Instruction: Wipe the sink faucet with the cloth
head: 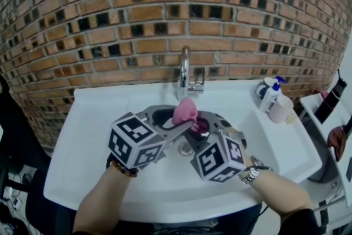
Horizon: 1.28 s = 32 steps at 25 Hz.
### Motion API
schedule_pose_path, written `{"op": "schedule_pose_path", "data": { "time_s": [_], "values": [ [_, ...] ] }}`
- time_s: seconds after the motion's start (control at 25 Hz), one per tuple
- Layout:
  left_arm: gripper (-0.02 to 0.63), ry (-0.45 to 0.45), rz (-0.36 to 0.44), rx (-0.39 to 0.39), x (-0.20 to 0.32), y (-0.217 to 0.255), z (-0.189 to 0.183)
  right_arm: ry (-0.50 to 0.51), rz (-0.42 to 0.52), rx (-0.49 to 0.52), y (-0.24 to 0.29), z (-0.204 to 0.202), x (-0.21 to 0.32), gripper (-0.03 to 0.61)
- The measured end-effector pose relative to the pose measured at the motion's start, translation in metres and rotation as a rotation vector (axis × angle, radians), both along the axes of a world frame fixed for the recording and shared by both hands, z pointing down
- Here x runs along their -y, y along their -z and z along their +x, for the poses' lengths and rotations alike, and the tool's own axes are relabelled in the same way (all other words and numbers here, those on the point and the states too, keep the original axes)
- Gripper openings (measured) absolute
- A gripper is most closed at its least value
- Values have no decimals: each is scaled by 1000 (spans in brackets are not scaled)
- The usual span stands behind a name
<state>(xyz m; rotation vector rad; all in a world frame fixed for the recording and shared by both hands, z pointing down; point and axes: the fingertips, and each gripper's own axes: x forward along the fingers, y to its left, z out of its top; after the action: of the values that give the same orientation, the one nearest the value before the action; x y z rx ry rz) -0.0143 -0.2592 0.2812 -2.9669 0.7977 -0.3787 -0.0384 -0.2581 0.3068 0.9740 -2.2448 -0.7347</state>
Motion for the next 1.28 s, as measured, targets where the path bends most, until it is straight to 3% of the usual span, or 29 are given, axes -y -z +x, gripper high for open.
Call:
{"op": "schedule_pose_path", "data": {
  "time_s": [0.2, 0.44, 0.8, 1.08, 1.28],
  "values": [
    [132, 73, 63, -1, 4, 14, -10, -30, -21, 106, 12, -4, 4, 159],
    [120, 181, 168, -40, 8, 41, -27, -39, -20, 247, 34, 4, 3, 163],
    [115, 274, 428, -20, 4, 85, -37, -44, 19, 439, 64, 18, 2, 163],
    [115, 341, 477, -41, 17, 113, -45, -55, 57, 552, 76, 34, 1, 163],
    [114, 364, 504, -26, 33, 130, -44, -89, 31, 604, 74, 51, 5, 163]
  ]
}}
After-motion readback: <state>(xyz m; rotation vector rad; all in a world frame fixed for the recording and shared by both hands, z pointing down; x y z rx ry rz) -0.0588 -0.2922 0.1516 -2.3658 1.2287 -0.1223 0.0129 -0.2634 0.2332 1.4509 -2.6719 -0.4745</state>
